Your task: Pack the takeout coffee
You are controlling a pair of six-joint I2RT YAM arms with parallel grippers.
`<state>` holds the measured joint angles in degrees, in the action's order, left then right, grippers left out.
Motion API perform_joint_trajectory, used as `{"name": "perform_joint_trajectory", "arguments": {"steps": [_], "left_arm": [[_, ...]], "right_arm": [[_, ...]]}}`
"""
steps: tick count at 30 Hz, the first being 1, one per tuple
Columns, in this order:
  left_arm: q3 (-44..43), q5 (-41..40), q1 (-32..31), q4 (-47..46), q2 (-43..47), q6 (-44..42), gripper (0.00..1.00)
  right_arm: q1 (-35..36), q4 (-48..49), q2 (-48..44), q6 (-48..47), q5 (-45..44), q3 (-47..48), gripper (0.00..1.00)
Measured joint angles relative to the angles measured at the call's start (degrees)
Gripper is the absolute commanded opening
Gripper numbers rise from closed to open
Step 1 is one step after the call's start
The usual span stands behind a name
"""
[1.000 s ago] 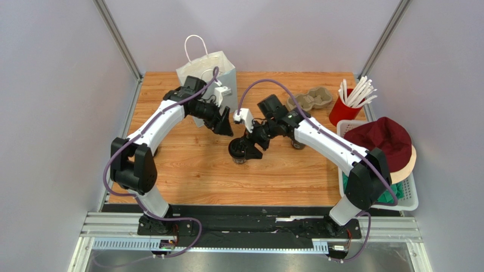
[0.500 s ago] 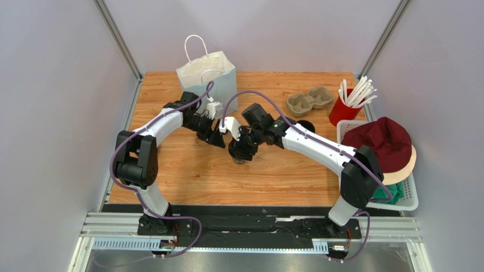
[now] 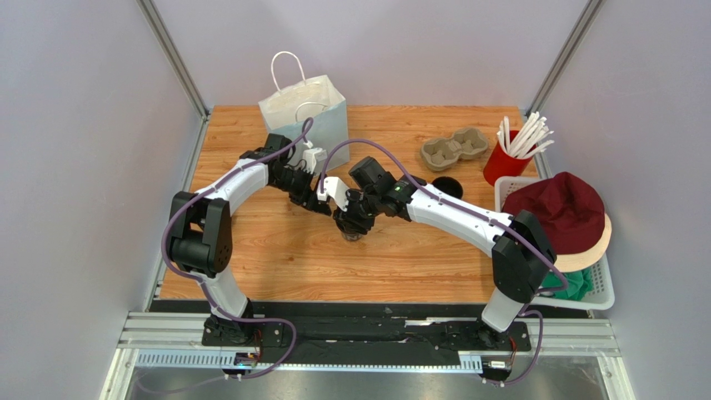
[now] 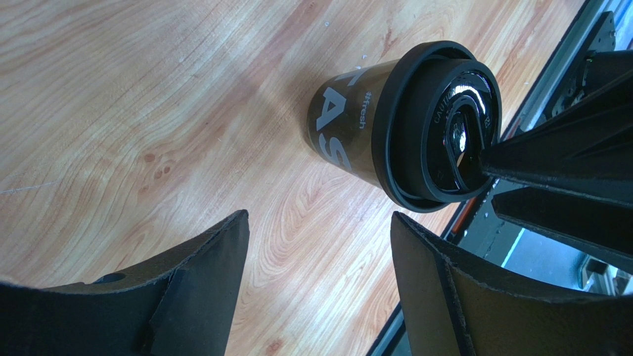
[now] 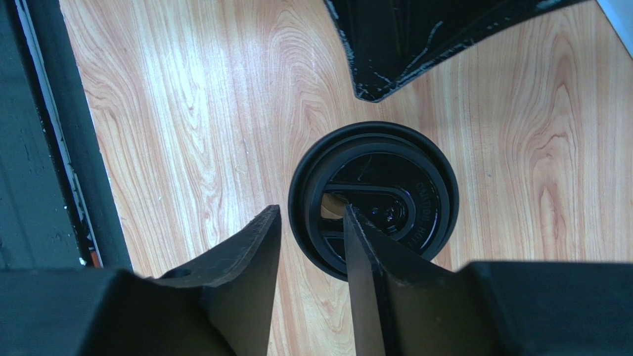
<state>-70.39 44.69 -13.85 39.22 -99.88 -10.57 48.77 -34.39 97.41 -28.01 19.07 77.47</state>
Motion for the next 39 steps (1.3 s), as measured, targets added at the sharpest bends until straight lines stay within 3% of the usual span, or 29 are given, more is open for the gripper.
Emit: {"name": "perform_joint_trajectory", "arguments": {"steps": [14, 25, 29, 39], "left_arm": [[0.0, -0.28, 0.0, -0.83, 0.0, 0.28, 0.77], [0.13, -0.26, 0.0, -0.98, 0.0, 0.61, 0.77], [0.15, 0.04, 0.0, -1.01, 0.0, 1.07, 0.77], [-0.15, 3.8, 0.0, -1.03, 0.0, 2.45, 0.77]], "right_arm": [[1.07, 1.01, -0.09, -2.95, -1.64, -2.64, 0.0], [0.96, -6.32, -0.22, -11.45, -1.88, -0.02, 0.0], [0.48, -12.2, -0.22, -15.39, 0.02, 3.89, 0.0], [-1.51, -16.28, 0.17, -19.96, 4.17, 4.44, 0.0]]}}
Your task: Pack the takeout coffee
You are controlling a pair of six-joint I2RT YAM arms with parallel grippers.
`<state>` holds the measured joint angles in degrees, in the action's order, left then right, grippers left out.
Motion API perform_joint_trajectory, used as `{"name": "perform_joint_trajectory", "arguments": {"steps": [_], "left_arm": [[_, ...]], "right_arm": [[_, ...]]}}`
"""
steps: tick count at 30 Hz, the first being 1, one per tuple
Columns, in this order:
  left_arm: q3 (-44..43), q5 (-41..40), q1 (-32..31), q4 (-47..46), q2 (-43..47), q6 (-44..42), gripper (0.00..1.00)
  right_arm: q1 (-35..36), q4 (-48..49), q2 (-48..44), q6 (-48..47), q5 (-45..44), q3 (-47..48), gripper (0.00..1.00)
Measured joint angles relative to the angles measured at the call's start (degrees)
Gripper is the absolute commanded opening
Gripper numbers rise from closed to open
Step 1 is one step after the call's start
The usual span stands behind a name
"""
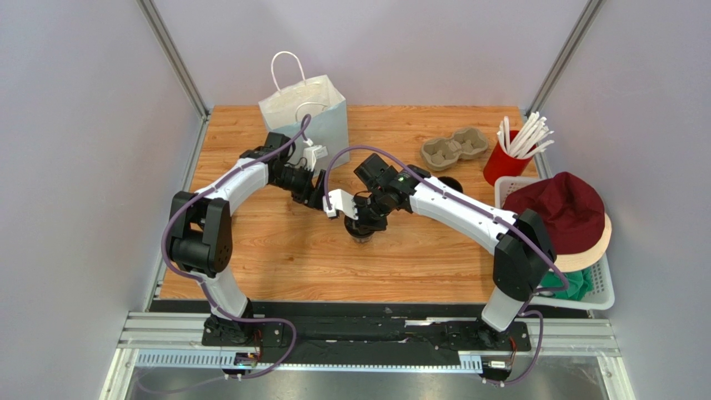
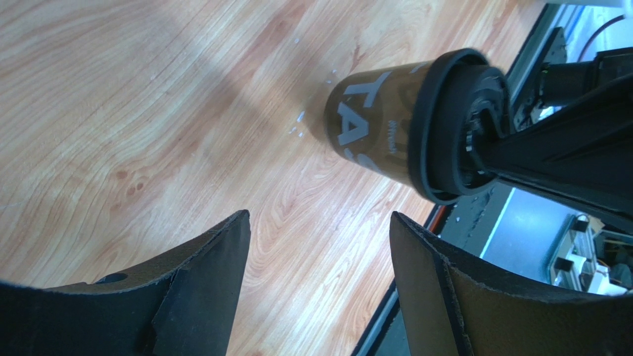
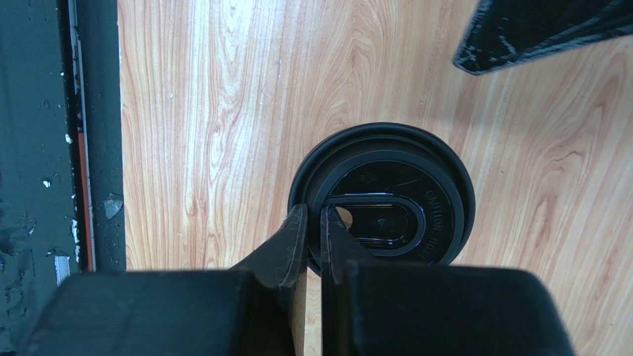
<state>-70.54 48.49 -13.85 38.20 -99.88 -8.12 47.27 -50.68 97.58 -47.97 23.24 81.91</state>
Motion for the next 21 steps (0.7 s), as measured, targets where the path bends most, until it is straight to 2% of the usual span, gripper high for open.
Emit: {"name": "perform_joint_trajectory", "arguments": {"steps": [6, 14, 21], "left_arm": [[-3.08, 1.03, -1.16, -0.28, -1.22, 1.05, 0.77], [-3.56, 0.87, -6.08, -1.75, -4.74, 2.73, 0.75], [-3.56, 0.55, -6.71, -2.36, -6.21, 3.34, 0.72]], "right_arm": [[-0.11, -0.09, 0.7, -1.29, 1.14, -0.74, 0.0], [-0.13, 0.44, 0.7, -1.46, 1.7, -2.36, 0.0], [-0.35, 1.81, 0.68, -1.4, 2.4, -2.86, 0.0]]}}
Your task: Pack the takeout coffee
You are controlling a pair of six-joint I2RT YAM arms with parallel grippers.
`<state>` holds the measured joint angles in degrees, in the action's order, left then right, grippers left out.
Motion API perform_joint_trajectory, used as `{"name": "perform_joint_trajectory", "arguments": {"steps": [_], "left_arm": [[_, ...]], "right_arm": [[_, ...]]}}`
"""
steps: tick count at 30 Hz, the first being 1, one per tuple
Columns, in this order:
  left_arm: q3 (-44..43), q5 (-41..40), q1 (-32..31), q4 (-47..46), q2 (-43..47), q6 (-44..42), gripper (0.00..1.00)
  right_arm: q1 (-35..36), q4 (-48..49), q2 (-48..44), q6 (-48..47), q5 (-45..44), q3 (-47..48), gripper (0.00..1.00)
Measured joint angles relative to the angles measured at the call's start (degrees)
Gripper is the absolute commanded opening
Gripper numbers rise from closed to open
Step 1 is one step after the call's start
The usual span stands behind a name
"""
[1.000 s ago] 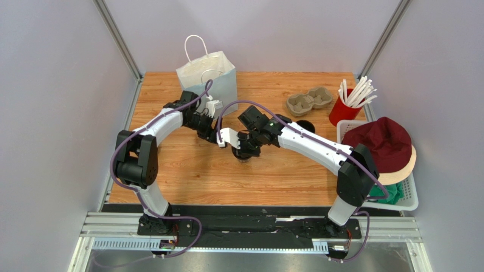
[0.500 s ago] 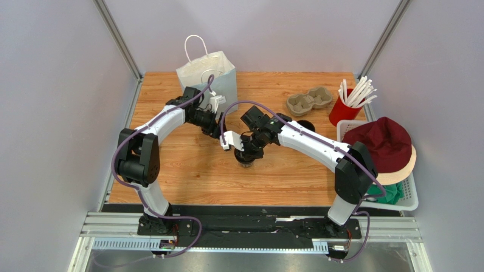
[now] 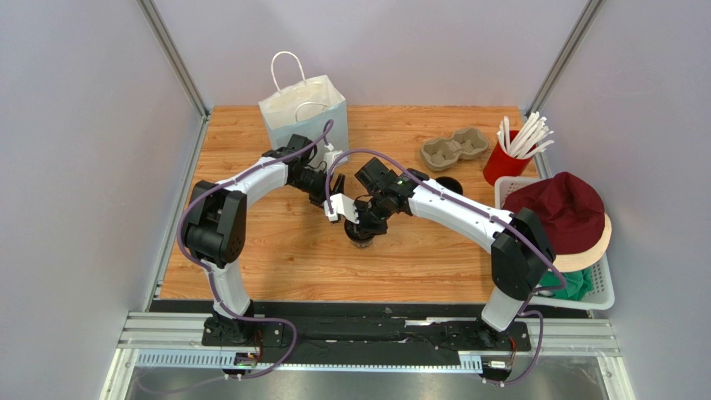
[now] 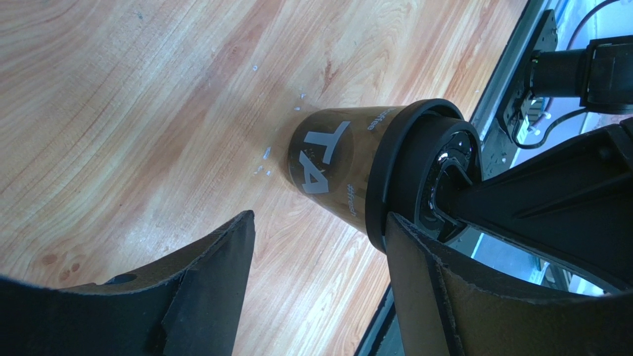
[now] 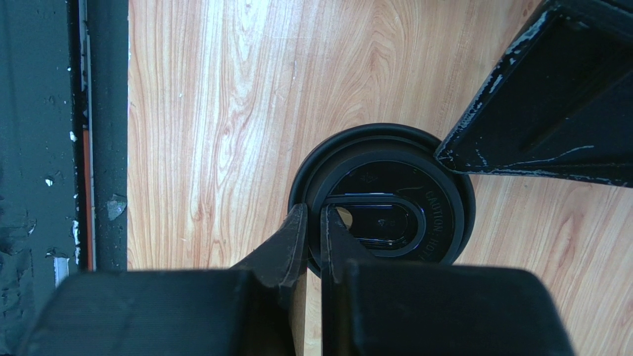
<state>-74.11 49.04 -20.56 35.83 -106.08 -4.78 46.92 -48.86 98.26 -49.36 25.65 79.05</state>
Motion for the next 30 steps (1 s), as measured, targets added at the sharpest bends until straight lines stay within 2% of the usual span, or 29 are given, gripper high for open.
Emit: {"name": "perform_joint_trajectory", "arguments": {"steps": [8, 20, 25, 30], "left_arm": [[0.0, 0.07, -0.09, -0.79, -0.22, 0.74, 0.65], [-1.25, -1.36, -1.57, -0.46, -0.76, 0.87, 0.61], [-2.45, -1.84, -2.75, 0.61, -1.53, 0.57, 0.51], [-3.5, -1.6, -3.3, 1.92, -2.23, 0.35, 0.49]], "right_arm": [[-0.57, 1.25, -0.24, 0.02, 0.59, -0.68, 0.0], [-0.87, 2.47, -1.2, 0.02, 0.61, -2.21, 0.0], [-0.87, 2.82, -1.75, 0.02, 0.57, -2.95, 0.0], [-0.9, 2.93, -1.92, 0.04, 0.61, -3.26, 0.0]]}}
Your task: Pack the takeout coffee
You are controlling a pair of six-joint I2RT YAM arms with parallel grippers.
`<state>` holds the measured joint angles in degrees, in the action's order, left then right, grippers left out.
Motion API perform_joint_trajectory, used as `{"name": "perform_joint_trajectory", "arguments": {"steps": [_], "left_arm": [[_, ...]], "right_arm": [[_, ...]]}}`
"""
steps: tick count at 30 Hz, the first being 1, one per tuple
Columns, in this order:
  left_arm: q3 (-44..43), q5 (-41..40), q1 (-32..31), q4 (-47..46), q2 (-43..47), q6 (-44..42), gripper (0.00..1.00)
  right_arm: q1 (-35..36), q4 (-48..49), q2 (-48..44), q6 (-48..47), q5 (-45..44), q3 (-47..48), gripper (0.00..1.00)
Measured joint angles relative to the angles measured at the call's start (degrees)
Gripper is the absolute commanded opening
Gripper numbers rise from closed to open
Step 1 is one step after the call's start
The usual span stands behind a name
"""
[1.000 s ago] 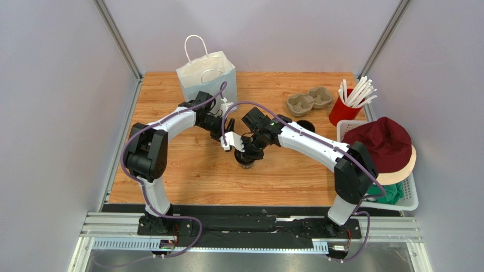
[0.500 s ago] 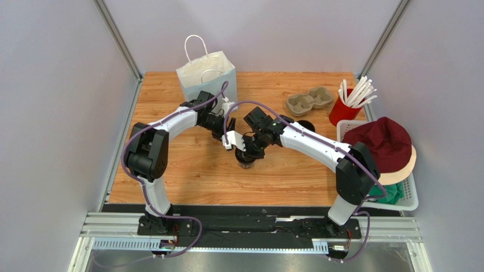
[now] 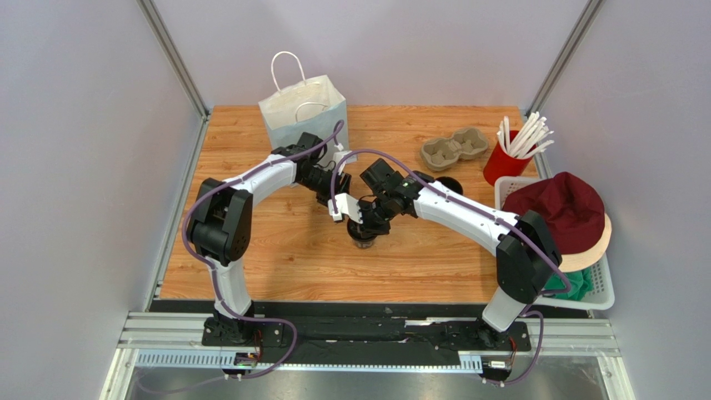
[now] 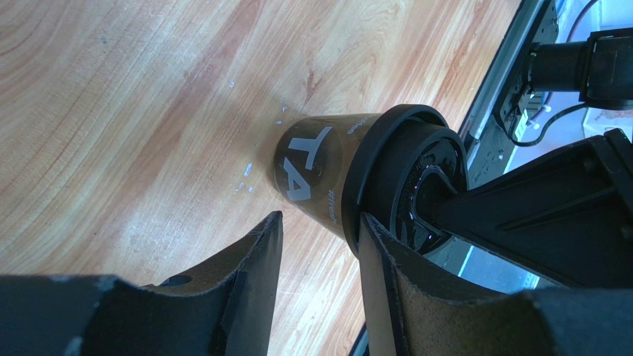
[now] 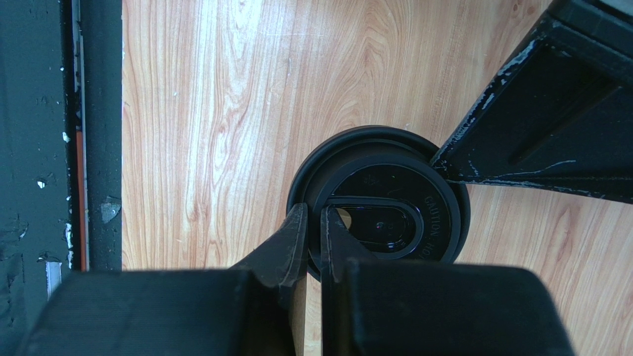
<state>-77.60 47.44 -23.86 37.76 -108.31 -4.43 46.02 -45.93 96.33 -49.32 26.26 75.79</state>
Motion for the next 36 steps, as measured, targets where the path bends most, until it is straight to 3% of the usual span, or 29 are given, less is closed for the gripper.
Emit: {"name": "perform_joint_trajectory", "arguments": {"steps": [9, 18, 20, 23, 24, 27, 36], "left_arm": [[-1.66, -0.83, -0.63, 1.77, -1.09, -0.09, 0.49], [-3.04, -2.43, -1.22, 2.78, -1.14, -1.62, 0.65], [-3.72, -3.37, -1.27, 3.65, -1.14, -2.38, 0.66], [-4.7, -4.66, -1.55, 5.11, -1.14, -3.19, 0.66], [-5.03, -5.01, -1.73, 5.53, -1.14, -3.45, 0.66], [-5.57, -5.55, -2.21, 5.9, -1.14, -3.76, 0.66], [-5.62, -5.81, -2.54, 5.77, -1.14, -3.85, 0.68]], "right_arm": [[0.0, 0.39, -0.13, 0.2, 0.02, -0.35, 0.0], [-0.09, 0.59, -0.85, 0.83, -0.02, -1.01, 0.0], [-0.09, 0.57, -0.9, 0.92, -0.13, -1.01, 0.04], [-0.09, 0.48, -0.94, 1.09, -0.22, -0.9, 0.19], [-0.09, 0.35, -0.94, 1.22, -0.2, -0.85, 0.28], [-0.07, 0.35, -0.92, 1.57, -0.35, -0.85, 0.37], [-0.28, -1.16, -1.31, 3.76, -0.39, 0.59, 0.45]]}}
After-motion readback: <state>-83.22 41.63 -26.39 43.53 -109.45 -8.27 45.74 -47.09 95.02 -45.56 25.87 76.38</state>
